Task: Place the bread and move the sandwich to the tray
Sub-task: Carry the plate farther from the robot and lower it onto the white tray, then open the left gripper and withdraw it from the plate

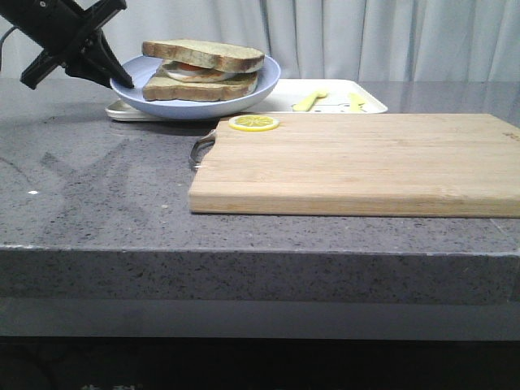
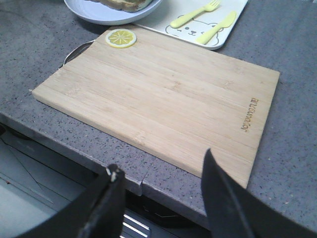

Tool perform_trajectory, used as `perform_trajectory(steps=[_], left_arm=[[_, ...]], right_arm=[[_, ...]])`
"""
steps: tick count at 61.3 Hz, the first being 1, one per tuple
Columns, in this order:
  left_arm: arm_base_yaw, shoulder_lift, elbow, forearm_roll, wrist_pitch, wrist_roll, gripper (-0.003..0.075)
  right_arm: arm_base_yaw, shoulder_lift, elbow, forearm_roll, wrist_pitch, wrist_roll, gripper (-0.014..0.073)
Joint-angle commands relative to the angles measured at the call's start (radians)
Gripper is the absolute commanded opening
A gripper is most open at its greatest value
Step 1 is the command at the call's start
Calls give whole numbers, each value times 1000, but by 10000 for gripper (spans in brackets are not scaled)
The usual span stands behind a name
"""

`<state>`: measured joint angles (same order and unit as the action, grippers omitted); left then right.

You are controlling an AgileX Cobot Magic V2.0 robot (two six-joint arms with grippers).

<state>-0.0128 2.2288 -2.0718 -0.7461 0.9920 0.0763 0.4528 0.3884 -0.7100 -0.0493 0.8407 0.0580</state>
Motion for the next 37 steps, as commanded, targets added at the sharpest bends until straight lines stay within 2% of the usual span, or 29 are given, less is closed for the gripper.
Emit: perform_trajectory(steps=[1, 4, 9, 28, 37], left_arm=[[-6, -76, -39, -55, -25, -15, 228], [-6, -76, -39, -55, -17, -15, 288], [-4, -76, -39, -68, 6, -15, 331], [-4, -125, -39, -57, 23, 16, 332], [-4, -184, -39, 40, 12, 16, 332]], right_arm=[[-5, 5, -24, -10, -78, -2, 382], [-5, 5, -24, -10, -78, -2, 382], [-5, 5, -24, -10, -78, -2, 382], [-5, 5, -24, -10, -78, -2, 382], [-5, 5, -24, -10, -78, -2, 382]])
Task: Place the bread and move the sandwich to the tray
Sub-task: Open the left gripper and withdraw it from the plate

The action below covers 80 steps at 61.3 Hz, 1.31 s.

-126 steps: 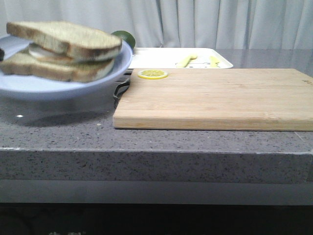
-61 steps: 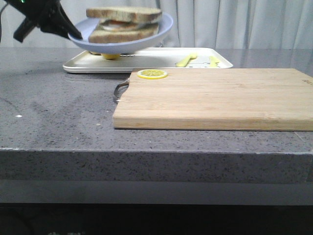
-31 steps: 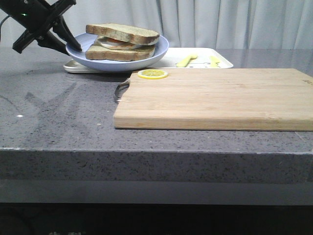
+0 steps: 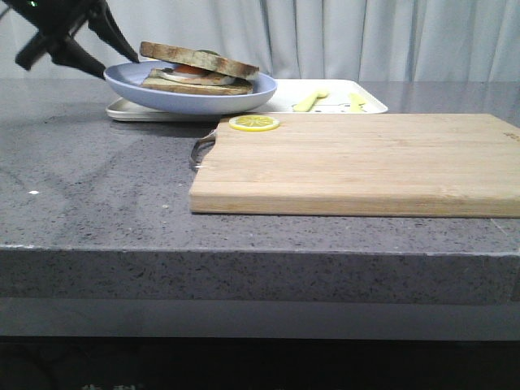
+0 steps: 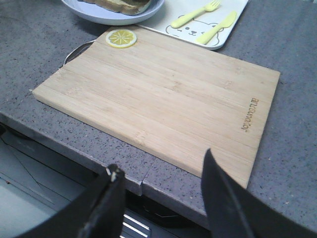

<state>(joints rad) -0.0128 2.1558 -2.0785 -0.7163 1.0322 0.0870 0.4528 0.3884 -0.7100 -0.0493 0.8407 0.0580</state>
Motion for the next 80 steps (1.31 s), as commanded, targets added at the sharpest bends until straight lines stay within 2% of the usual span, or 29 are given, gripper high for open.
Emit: perform_trajectory(steps=[1, 29, 39, 51, 66, 80], left_arm=[[-4, -121, -32, 16, -29, 6, 332], [-4, -397, -32, 309, -43, 6, 326], [-22, -547, 38, 396, -32, 32, 326], [-112, -773, 280, 550, -115, 32, 326], [-258, -1043, 681, 581, -281, 93, 326], [-356, -1280, 1008, 628, -305, 93, 326]], right_arm=[[-5, 5, -24, -10, -78, -2, 382], [-5, 5, -24, -10, -78, -2, 382], [-5, 5, -24, -10, -78, -2, 382], [-5, 5, -24, -10, -78, -2, 382], [-5, 5, -24, -10, -78, -2, 382], [-5, 5, -24, -10, -78, -2, 382]])
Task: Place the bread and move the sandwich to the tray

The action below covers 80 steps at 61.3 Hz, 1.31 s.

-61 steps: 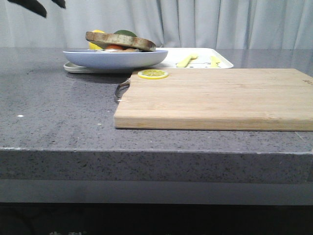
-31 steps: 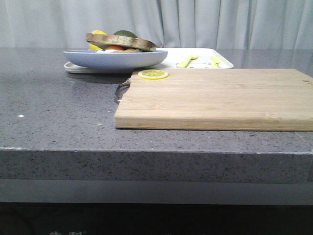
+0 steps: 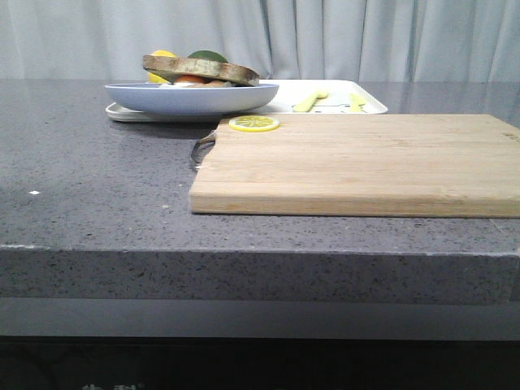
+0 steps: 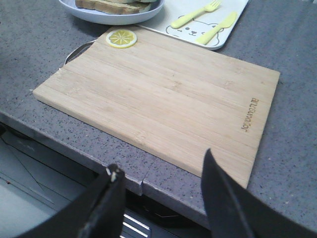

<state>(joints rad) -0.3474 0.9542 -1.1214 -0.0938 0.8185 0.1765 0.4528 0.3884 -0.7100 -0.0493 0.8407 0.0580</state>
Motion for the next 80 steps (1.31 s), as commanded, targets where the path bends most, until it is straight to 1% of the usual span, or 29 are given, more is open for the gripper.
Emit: perform_trajectory(steps=[1, 12, 22, 33, 45, 48, 51, 60, 65, 66, 80], left_arm=[[-23, -102, 76, 8, -91, 4, 326], [-26, -317, 275, 61, -84, 4, 326], [-26, -508, 390, 59, -70, -19, 326], [-26, -665, 438, 36, -66, -39, 326], [-26, -709, 449, 38, -70, -39, 322], [-26, -709, 449, 36, -70, -48, 304], [-26, -709, 449, 36, -74, -67, 263], [-26, -709, 449, 32, -84, -71, 78], [-26, -709, 449, 14, -77, -74, -17], [-26, -709, 449, 13, -76, -74, -17], [-26, -709, 449, 12, -77, -74, -18]], right_arm=[[-5, 5, -24, -10, -78, -2, 382], [-5, 5, -24, -10, -79, -2, 382], [-5, 5, -24, -10, -78, -2, 382], [-5, 5, -24, -10, -77, -2, 382], [-5, 5, -24, -10, -79, -2, 374], [-5, 5, -24, -10, -78, -2, 338], [-5, 5, -24, -10, -77, -2, 275], [-5, 5, -24, -10, -76, -2, 36], [-5, 5, -24, -10, -73, -2, -55], [-5, 5, -24, -10, -72, -2, -75], [-5, 5, -24, -10, -72, -2, -69]])
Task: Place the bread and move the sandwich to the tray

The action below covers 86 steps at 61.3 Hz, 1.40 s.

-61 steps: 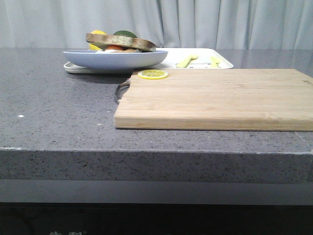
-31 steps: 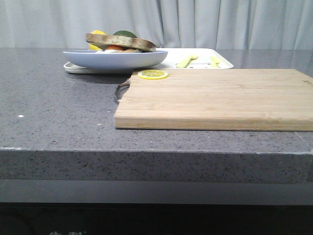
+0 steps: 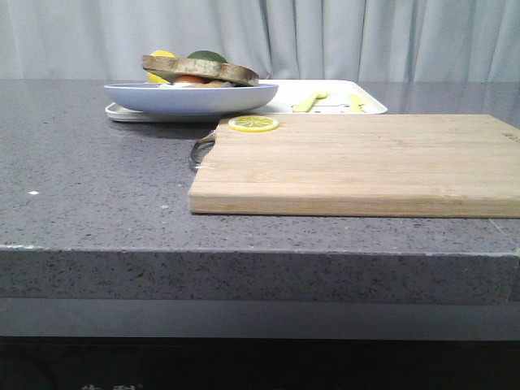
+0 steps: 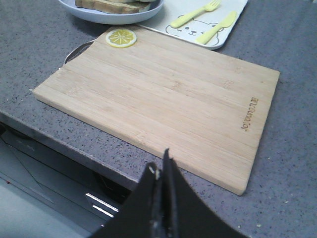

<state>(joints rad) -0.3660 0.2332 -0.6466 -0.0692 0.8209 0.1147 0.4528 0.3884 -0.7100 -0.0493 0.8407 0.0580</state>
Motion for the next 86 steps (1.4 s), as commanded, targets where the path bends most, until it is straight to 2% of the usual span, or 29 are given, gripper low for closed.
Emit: perform_trajectory(steps=[1, 18, 24, 29, 37, 43, 52, 60, 66, 86], left_arm=[[-7, 12, -26, -13, -80, -12, -18], [-7, 12, -26, -13, -80, -12, -18], [5, -28, 13, -13, -130, -12, -18], [54, -74, 63, -11, -177, -10, -18], [139, -148, 181, -13, -310, -10, -18], [192, -197, 314, -30, -489, -10, -18], [222, -239, 488, -61, -690, -10, -18], [230, -259, 608, -105, -800, -10, -18], [230, -259, 655, -130, -836, -10, -18], [230, -258, 653, -136, -809, -10, -18]], right_arm=[[-5, 5, -24, -10, -72, -2, -69], [-5, 5, -24, -10, -72, -2, -69], [-5, 5, -24, -10, -72, -2, -69], [-5, 5, -24, -10, -72, -2, -69], [-5, 5, -24, -10, -72, -2, -69], [-5, 5, -24, -10, -72, -2, -69], [-5, 5, -24, -10, -72, -2, -69], [-5, 5, -24, -10, -72, -2, -69], [-5, 5, -24, -10, -70, -2, -69], [-5, 5, -24, -10, -71, -2, -69]])
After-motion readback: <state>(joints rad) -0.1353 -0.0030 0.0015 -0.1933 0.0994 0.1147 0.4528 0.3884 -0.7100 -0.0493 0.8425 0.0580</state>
